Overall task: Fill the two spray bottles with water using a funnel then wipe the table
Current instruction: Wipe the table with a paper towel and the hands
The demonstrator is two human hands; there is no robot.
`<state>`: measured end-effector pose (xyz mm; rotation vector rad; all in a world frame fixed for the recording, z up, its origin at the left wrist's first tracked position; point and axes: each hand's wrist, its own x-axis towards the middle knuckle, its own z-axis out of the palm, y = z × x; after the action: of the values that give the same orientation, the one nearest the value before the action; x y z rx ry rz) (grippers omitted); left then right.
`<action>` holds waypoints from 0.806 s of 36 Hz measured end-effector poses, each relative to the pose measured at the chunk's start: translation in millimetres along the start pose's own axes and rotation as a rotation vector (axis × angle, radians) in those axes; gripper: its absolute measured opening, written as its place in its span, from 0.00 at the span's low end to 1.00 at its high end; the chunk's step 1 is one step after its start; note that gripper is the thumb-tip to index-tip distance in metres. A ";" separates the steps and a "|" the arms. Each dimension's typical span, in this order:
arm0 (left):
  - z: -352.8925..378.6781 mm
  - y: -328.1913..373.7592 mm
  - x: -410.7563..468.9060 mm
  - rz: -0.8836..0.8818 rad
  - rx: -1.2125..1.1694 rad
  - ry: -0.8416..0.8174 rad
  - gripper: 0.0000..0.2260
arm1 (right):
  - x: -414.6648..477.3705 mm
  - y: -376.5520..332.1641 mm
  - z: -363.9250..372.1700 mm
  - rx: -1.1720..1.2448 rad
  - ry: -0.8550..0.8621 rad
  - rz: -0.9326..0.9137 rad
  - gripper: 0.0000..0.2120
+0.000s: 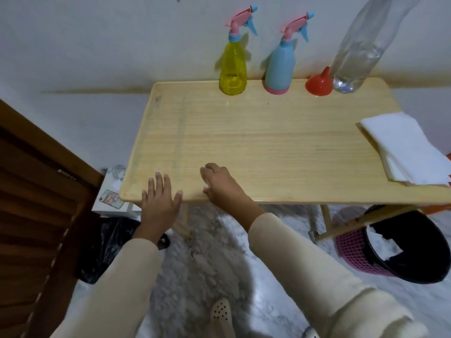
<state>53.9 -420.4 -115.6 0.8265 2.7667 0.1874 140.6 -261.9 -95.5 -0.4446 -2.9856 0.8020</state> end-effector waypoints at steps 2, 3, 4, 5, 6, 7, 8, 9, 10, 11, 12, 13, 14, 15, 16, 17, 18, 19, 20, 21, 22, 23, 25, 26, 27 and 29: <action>-0.9 4.7 -0.6 -0.023 -0.036 -0.036 0.28 | 5.9 2.8 -5.5 -0.014 -0.040 0.000 0.29; -2.0 6.3 -1.1 -0.035 -0.047 -0.053 0.28 | 8.7 5.6 -6.5 -0.040 -0.063 -0.010 0.31; -2.8 7.2 -1.5 -0.042 -0.051 -0.064 0.28 | 10.8 8.4 -6.8 -0.059 -0.089 -0.023 0.33; -3.4 8.0 -1.7 -0.047 -0.050 -0.071 0.28 | 11.7 10.8 -6.8 -0.061 -0.118 -0.034 0.33; -3.6 8.3 -1.9 -0.049 -0.047 -0.078 0.28 | 12.2 12.9 -6.4 -0.050 -0.144 -0.041 0.33; -4.5 9.1 -2.2 -0.051 -0.042 -0.081 0.28 | 12.0 14.4 -5.6 -0.033 -0.160 -0.044 0.32; -4.3 9.3 -2.5 -0.049 -0.039 -0.076 0.28 | 11.4 15.6 -4.3 -0.019 -0.162 -0.046 0.31; -2.7 8.6 -2.7 -0.041 -0.034 -0.060 0.28 | 10.3 16.0 -3.0 -0.008 -0.153 -0.048 0.30; -1.7 8.3 -3.1 -0.029 -0.023 -0.034 0.28 | 9.1 16.4 -1.6 -0.001 -0.138 -0.050 0.29; 0.1 7.7 -3.9 -0.016 -0.007 -0.006 0.28 | 7.5 16.6 -0.3 0.002 -0.121 -0.053 0.28; 1.8 6.9 -5.0 -0.006 0.014 0.016 0.29 | 5.5 16.8 0.4 -0.003 -0.098 -0.061 0.26; 2.3 6.5 -5.9 -0.002 0.027 0.026 0.30 | 3.3 16.6 0.7 -0.016 -0.073 -0.072 0.25; 2.5 6.1 -6.5 -0.003 0.026 0.034 0.29 | 0.8 16.0 0.6 -0.031 -0.046 -0.082 0.22; 2.6 5.6 -6.9 -0.001 0.023 0.047 0.29 | -1.6 15.1 0.2 -0.045 -0.019 -0.089 0.20; 2.3 5.0 -7.7 0.003 0.029 0.055 0.28 | -3.7 14.1 -0.2 -0.058 0.006 -0.093 0.17; 2.5 4.2 -7.8 0.009 0.033 0.059 0.29 | -5.2 13.2 -0.7 -0.070 0.029 -0.097 0.14; 2.9 2.4 -7.4 0.007 0.030 0.054 0.31 | -6.2 12.4 -1.2 -0.081 0.044 -0.099 0.11; 3.6 0.7 -6.9 0.007 0.022 0.051 0.33 | -7.2 11.3 -2.1 -0.088 0.049 -0.097 0.09; 2.9 0.7 -7.6 0.009 0.015 0.055 0.34 | -7.8 10.4 -3.3 -0.088 0.049 -0.092 0.09; 3.5 0.4 -7.7 0.005 0.009 0.059 0.34 | -8.6 9.4 -4.5 -0.083 0.046 -0.087 0.09; 2.3 1.3 -8.5 0.003 0.008 0.050 0.32 | -9.4 8.7 -5.5 -0.079 0.042 -0.084 0.09; 1.3 2.4 -8.9 0.004 0.010 0.047 0.30 | -10.8 8.0 -6.4 -0.076 0.036 -0.080 0.10; 0.0 4.3 -9.6 0.006 0.010 0.059 0.29 | -15.0 7.2 -7.5 -0.067 0.019 -0.072 0.10; -2.2 6.0 -11.0 0.006 0.003 0.053 0.31 | -17.3 7.4 -7.7 -0.062 0.013 -0.068 0.10; -3.5 8.1 -12.0 0.006 -0.012 0.048 0.33 | -19.9 7.8 -7.8 -0.060 0.006 -0.064 0.11; -1.7 11.7 -14.5 0.019 -0.027 0.053 0.37 | -25.5 9.3 -8.3 -0.058 -0.011 -0.071 0.12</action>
<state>71.2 -418.8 -108.8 0.8528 2.8000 0.2538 168.2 -257.2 -91.5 -0.3346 -3.0220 0.7166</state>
